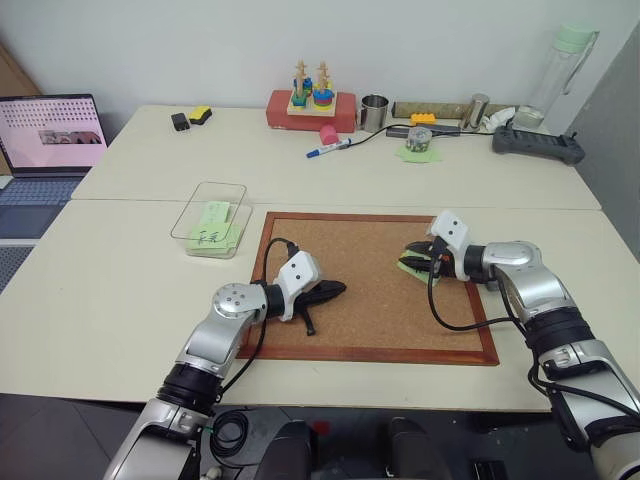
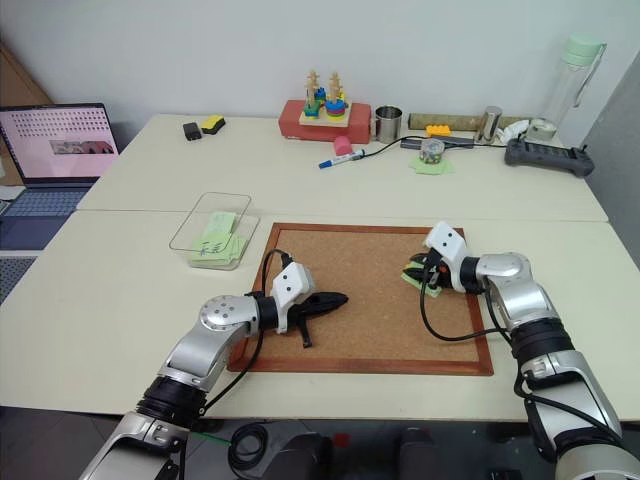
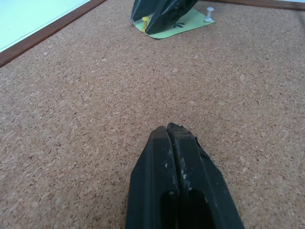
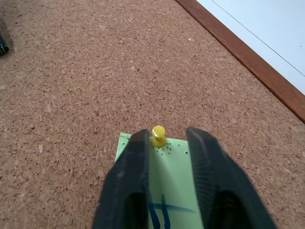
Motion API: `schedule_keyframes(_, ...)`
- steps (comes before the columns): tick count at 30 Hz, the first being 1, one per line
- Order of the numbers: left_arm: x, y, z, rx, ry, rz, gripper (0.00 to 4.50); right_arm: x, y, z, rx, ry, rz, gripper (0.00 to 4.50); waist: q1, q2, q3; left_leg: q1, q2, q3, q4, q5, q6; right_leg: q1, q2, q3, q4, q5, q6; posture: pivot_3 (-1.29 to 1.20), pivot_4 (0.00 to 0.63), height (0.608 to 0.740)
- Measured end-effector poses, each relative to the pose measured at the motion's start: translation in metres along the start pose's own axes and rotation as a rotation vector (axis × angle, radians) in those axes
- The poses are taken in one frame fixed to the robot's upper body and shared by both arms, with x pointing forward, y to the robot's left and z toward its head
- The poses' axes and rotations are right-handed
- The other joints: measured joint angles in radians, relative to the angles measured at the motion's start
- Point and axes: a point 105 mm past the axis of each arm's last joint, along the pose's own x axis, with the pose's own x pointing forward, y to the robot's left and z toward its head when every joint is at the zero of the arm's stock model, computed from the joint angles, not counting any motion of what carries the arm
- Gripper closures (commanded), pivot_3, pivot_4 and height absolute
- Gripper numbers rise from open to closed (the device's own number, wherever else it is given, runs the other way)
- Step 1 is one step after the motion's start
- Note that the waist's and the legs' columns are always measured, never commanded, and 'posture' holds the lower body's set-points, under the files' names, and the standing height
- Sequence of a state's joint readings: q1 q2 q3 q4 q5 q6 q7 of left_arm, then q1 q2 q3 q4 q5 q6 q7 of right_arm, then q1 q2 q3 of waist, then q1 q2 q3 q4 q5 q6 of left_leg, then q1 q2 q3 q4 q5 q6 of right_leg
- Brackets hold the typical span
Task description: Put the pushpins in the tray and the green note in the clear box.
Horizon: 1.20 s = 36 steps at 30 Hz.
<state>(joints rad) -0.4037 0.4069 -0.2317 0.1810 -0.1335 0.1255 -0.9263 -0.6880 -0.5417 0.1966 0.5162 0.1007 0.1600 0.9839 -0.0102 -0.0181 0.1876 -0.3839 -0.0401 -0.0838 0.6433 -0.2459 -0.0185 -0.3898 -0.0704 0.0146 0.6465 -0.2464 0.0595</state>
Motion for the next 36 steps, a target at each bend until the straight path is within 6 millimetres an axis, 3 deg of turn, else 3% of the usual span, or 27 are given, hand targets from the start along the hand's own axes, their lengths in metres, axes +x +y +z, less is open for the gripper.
schedule_keyframes(3,0.000,-0.002,0.000,0.002,-0.001,-0.002,4.50,0.000,0.002,0.000,0.000,-0.001,0.016,4.43,0.000,0.000,0.000,0.000,0.000,0.000,0.000,0.000,0.000,0.000,0.000,0.000,0.000,0.000,0.000,0.00,0.150,0.740)
schedule_keyframes(14,-0.001,-0.002,0.000,0.006,0.014,-0.005,4.50,-0.001,0.002,0.004,0.022,-0.019,0.032,4.43,0.000,0.000,0.000,0.000,0.000,0.000,0.000,0.000,0.000,0.000,0.000,0.000,0.000,0.000,0.000,0.00,0.150,0.740)
schedule_keyframes(30,0.000,-0.004,-0.002,0.017,0.029,-0.009,4.50,-0.020,-0.006,0.039,0.123,-0.141,0.016,4.43,-0.005,0.001,0.000,0.001,0.000,-0.003,0.000,0.000,0.000,0.000,0.000,0.000,0.000,0.000,0.000,0.00,0.150,0.740)
schedule_keyframes(33,0.001,-0.005,-0.001,0.019,0.028,-0.013,4.50,-0.038,-0.020,0.040,0.096,-0.115,-0.062,4.43,-0.001,0.001,0.000,0.000,0.000,-0.003,0.000,0.000,0.000,0.000,0.000,0.000,0.000,0.000,0.000,0.00,0.150,0.740)
schedule_keyframes(36,0.002,-0.007,-0.001,0.019,0.023,-0.018,4.50,-0.073,-0.042,0.030,0.093,-0.067,-0.210,4.43,0.006,0.001,0.000,0.000,0.000,-0.003,0.000,0.000,0.000,0.000,-0.001,0.000,-0.001,0.000,0.000,0.00,0.150,0.740)
